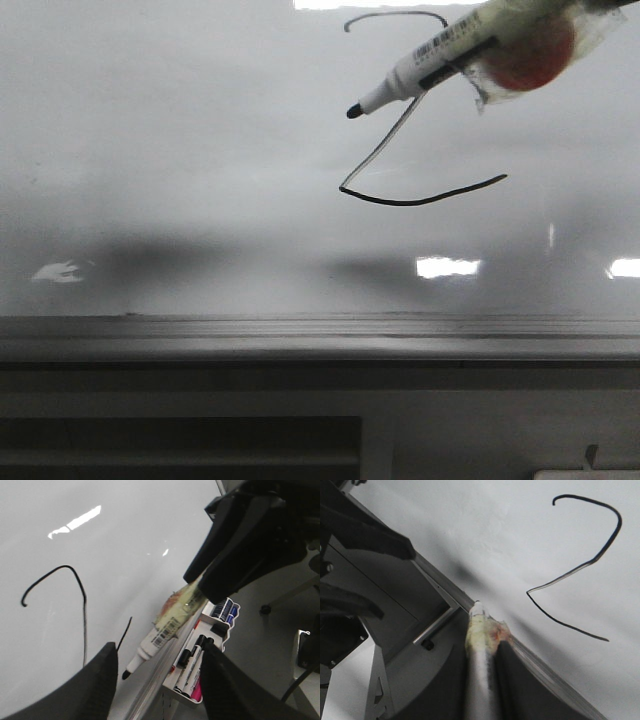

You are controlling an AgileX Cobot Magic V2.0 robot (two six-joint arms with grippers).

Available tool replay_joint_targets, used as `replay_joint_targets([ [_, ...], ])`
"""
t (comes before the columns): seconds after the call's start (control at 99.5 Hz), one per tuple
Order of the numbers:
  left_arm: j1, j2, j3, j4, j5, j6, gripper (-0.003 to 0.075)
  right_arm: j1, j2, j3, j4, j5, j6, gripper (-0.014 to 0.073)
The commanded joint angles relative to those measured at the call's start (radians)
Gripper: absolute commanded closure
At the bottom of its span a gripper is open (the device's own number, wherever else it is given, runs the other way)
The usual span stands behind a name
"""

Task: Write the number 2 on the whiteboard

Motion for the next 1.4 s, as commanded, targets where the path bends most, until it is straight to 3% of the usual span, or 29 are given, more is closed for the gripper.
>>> replay_joint_targets([
  [0.0,-0.029,0.023,-0.053,-0.010,-0.066,0.026,0.0351,0.001,0.008,-0.044,0.052,0.020,-0.045,0.0647],
  [0.623,-0.044,0.157,-0.090,-0.006,-0.065,0.091,0.0360,0.001,0.014,-0.045,0.111,0.106,-0.124,0.0647],
  [0.764,-0.044,0.157,-0.090,-0.006,-0.065,0.092,0.0488,0.001,0.014,-0.045,0.117,0.107,-0.124,0.0647],
  [0.925,-0.044,0.157,-0.090,-0.006,-0.065,0.092,0.0735,0.001,0.014,-0.045,0.124,0.109,-0.124,0.0639],
  [1.046,-0.044,0.155,-0.090,-0.004,-0.065,0.093,0.0741,0.001,0.014,-0.045,0.129,0.116,-0.124,0.0512],
  [1.166,-0.040,0.151,-0.090,-0.004,-0.065,0.093,0.0741,0.001,0.014,-0.045,0.129,0.100,-0.118,0.0253],
  [1.216,-0.034,0.147,-0.090,-0.008,-0.063,0.093,0.0741,0.001,0.014,-0.045,0.129,0.078,-0.116,0.0190],
  [1.387,0.035,0.097,-0.070,-0.013,-0.070,0.036,0.0741,-0.017,-0.032,-0.045,0.127,-0.041,-0.108,0.0178],
])
